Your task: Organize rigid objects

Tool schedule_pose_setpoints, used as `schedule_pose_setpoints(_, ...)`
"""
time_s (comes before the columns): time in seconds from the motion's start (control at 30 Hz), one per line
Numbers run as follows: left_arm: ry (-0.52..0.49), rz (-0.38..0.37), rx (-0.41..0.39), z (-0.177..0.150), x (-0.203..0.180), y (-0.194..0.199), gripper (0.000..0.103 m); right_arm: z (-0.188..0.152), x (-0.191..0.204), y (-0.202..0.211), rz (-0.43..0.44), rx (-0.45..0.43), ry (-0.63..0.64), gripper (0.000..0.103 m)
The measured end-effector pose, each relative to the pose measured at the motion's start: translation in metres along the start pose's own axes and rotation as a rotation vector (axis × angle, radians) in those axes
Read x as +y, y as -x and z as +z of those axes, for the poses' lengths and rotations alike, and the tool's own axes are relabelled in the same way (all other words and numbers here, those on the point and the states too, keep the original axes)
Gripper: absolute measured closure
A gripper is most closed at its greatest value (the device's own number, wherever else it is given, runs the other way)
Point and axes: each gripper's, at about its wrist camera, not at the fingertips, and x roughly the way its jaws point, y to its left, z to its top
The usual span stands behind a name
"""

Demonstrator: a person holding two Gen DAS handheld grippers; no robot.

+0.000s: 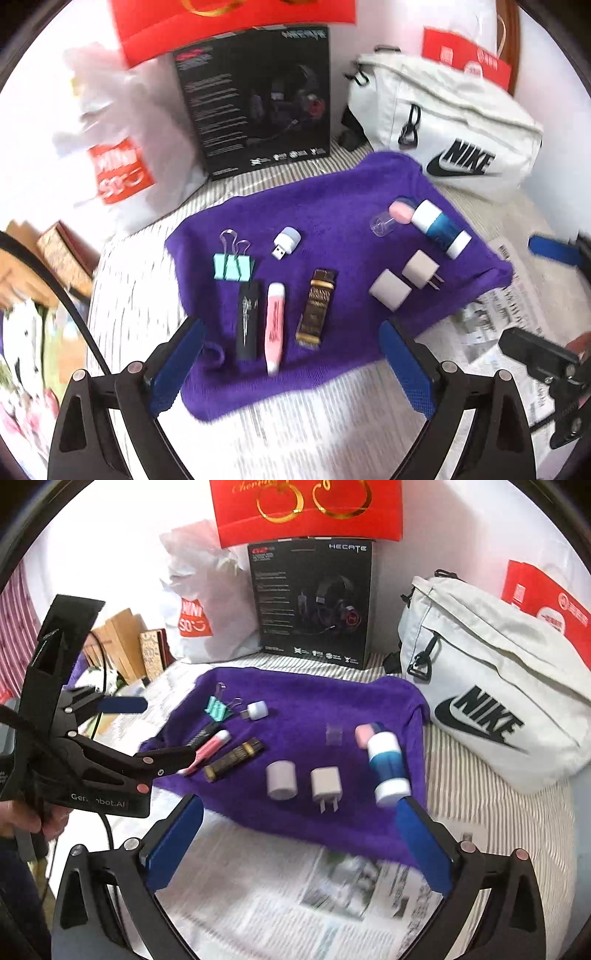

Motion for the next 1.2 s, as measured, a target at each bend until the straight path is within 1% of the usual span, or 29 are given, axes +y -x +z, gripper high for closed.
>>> schedule_pose_setpoints(0.07,0.029,0.003,-0.013,-0.01,0.001,0.014,0.007,-0.006,0.003,0.008,-0.004,0.007,-0.019,0.0)
schedule_pose_setpoints(0.2,0.077,0.02,-0.047,-0.031,-0.001,0.042,0.006,-0.019,0.008,0.025,-0.046,0.013,-0.058,0.0)
schedule_pose_setpoints(0.27,0.092,0.0,-0.055,-0.044,-0.003,0.053,0.006,-0.026,0.009,0.032,-0.075,0.024,-0.079,0.0)
schedule_pose_setpoints(0.33,0.1,-0.007,-0.061,-0.053,-0.008,0.058,0.006,-0.034,0.009,0.037,-0.104,0.033,-0.092,0.0)
schedule_pose_setpoints(0.43,0.079,-0.004,-0.058,-0.065,-0.016,0.065,0.006,-0.044,0.01,0.044,-0.147,0.039,-0.106,0.0)
schedule_pose_setpoints(0.5,0.086,0.014,-0.065,-0.072,-0.02,0.071,0.006,-0.051,0.01,0.049,-0.164,0.043,-0.115,0.0)
schedule_pose_setpoints(0.67,0.122,-0.002,-0.088,-0.079,-0.023,0.085,0.006,-0.063,0.009,0.062,-0.181,0.039,-0.14,0.0)
schedule_pose_setpoints(0.8,0.122,0.005,-0.101,-0.079,-0.026,0.093,0.006,-0.066,0.006,0.066,-0.192,0.048,-0.157,0.0)
schedule_pose_setpoints(1.0,0.136,0.0,-0.104,-0.08,-0.027,0.095,0.006,-0.07,0.002,0.074,-0.208,0.045,-0.177,0.0)
schedule_pose_setpoints(1.2,0.147,0.0,-0.097,-0.082,-0.026,0.095,0.006,-0.071,0.004,0.075,-0.217,0.049,-0.169,0.0)
